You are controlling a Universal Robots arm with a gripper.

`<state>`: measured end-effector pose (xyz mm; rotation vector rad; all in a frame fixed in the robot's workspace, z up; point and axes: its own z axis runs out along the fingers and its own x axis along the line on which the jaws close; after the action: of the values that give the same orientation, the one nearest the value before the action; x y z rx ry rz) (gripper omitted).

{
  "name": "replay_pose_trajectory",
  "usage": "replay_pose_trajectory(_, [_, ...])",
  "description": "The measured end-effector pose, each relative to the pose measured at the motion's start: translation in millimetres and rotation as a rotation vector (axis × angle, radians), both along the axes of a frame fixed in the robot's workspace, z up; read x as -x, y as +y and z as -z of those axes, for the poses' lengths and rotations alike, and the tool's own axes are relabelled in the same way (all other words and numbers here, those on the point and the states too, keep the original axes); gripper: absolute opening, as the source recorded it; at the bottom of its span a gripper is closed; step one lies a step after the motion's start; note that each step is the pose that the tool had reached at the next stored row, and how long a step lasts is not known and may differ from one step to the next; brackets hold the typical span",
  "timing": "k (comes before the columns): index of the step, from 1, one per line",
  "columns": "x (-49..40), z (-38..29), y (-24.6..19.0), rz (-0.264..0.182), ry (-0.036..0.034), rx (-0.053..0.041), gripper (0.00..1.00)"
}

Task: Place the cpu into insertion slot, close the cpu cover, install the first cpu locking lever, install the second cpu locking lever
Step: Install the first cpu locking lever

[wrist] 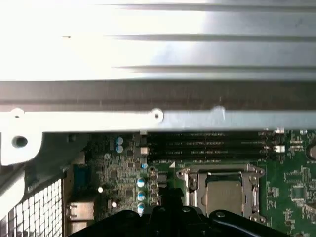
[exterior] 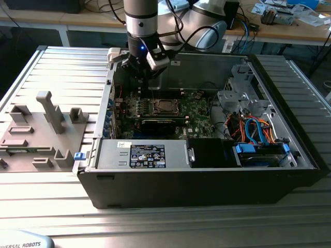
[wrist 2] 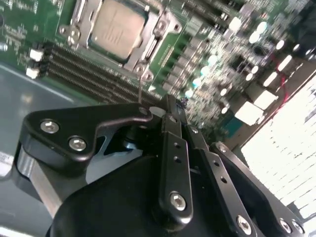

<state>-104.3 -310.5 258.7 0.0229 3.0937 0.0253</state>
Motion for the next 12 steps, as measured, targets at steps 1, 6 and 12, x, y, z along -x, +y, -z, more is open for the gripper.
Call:
replay_pose_trajectory(1, [-1.6,0.0,0.8,0.000,0.0000,-0.0001,0.11])
replay_pose_trajectory(6, [-29.2,-0.1,1.2,0.000,0.0091,-0.0067,0.11])
replay_pose_trajectory(12, [-41.7,12.8,2.5,0.000,0.0206,-0.0077,0.11])
